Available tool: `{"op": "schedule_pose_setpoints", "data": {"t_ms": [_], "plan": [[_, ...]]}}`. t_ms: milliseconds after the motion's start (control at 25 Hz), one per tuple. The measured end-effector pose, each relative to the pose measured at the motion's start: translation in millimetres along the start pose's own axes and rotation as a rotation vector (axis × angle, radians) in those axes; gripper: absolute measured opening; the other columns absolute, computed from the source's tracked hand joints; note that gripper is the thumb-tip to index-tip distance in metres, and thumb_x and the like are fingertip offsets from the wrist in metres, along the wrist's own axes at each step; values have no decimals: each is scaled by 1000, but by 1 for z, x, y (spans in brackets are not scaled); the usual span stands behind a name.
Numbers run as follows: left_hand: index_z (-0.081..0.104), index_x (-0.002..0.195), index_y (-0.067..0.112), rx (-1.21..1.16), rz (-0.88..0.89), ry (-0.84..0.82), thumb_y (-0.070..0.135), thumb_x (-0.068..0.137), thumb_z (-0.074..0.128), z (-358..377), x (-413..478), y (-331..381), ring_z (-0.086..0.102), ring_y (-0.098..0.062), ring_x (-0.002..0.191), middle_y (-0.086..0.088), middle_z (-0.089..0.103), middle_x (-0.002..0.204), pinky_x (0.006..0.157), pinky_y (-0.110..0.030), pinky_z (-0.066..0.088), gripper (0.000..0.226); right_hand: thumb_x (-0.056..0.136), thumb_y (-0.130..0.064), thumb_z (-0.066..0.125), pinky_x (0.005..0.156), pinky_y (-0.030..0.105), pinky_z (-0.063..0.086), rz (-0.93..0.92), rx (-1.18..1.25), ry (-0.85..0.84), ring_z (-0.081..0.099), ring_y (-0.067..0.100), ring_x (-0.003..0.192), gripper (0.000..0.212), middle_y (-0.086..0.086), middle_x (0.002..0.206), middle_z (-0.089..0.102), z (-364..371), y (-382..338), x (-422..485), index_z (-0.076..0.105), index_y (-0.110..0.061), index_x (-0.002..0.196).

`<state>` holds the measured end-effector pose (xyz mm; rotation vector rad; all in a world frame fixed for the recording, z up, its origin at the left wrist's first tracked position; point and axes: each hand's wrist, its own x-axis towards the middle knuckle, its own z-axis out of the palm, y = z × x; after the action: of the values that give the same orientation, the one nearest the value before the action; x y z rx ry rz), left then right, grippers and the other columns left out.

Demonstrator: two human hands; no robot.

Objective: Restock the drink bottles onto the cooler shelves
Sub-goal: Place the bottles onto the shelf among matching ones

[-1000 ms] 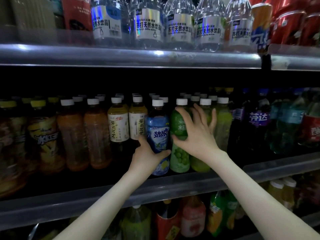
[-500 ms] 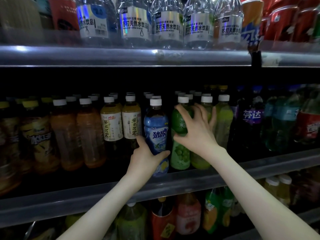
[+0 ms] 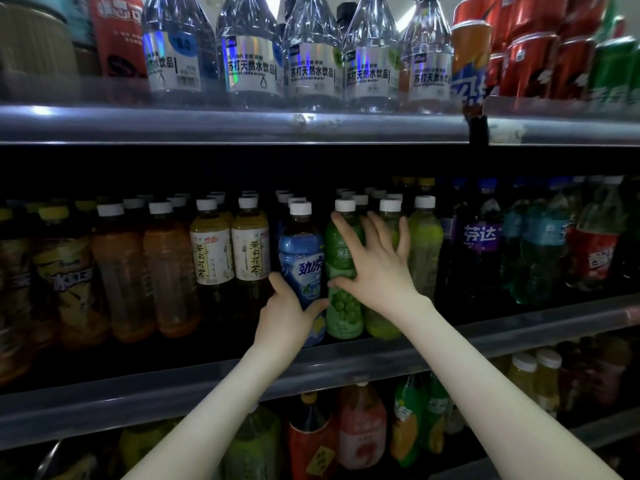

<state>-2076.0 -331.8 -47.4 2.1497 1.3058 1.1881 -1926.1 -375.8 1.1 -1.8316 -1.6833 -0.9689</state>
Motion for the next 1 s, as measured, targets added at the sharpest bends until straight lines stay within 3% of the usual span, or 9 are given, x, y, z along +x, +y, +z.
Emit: {"op": "schedule_pose_setpoints", "data": {"t_ms": [160, 240, 360, 480, 600, 760, 880, 1000], "plan": [[18, 137, 12, -87, 43, -84, 33, 85, 67, -1, 0, -11, 53, -25, 118, -10, 50, 136, 86, -25, 42, 74, 79, -61, 61, 107, 51, -21, -14, -8, 6, -1, 28, 148, 103, 17, 159, 9, 2, 0, -3, -7, -35, 151], [10, 143, 17, -116, 84, -82, 28, 86, 66, -1, -4, -15, 49, -23, 124, -10, 43, 142, 94, -27, 43, 81, 82, -62, 56, 109, 50, -20, -1, 32, 68, -3, 28, 147, 96, 15, 160, 1, 6, 5, -12, -5, -36, 151], [-6, 147, 31, -34, 195, 110, 25, 83, 69, 2, -14, -7, 24, -31, 140, -14, 14, 156, 111, -47, 31, 98, 88, -58, 50, 113, 50, -10, 106, 182, 177, -7, 23, 146, 87, 7, 160, -4, 12, 19, -30, -7, -36, 151], [1, 150, 24, 384, 443, 355, 30, 77, 73, 15, -18, 9, 7, -42, 142, -24, 0, 155, 110, -59, 10, 103, 89, -48, 58, 116, 54, 4, 190, 331, 111, -4, 22, 145, 92, 10, 160, -1, 15, 34, -42, -12, -38, 148], [13, 151, 25, 598, 582, 407, 38, 74, 73, 34, -10, 29, -2, -38, 144, -19, 5, 155, 111, -62, -5, 98, 86, -52, 60, 117, 52, 1, 171, 277, 45, 1, 21, 146, 100, 12, 160, 7, 20, 41, -48, -19, -39, 146], [16, 150, 27, 693, 556, 407, 41, 63, 75, 40, 11, 51, -13, -31, 145, -20, 12, 156, 110, -54, -19, 105, 79, -53, 65, 113, 50, -5, 177, 230, 118, 12, 25, 143, 104, 12, 155, 25, 23, 46, -48, -6, -33, 151], [26, 148, 28, 724, 562, 409, 41, 61, 69, 33, 20, 62, -5, -35, 145, -26, 19, 153, 109, -52, -22, 98, 76, -56, 64, 112, 52, -8, 166, 224, 148, 14, 25, 143, 105, 11, 149, 34, 26, 55, -46, -3, -31, 152], [41, 142, 28, 704, 541, 438, 48, 69, 61, 25, 29, 63, 11, -41, 141, -31, 41, 139, 110, -51, -21, 78, 73, -61, 60, 112, 52, -12, 146, 239, 142, 12, 25, 144, 107, 11, 143, 41, 25, 60, -44, -5, -30, 152]]}}
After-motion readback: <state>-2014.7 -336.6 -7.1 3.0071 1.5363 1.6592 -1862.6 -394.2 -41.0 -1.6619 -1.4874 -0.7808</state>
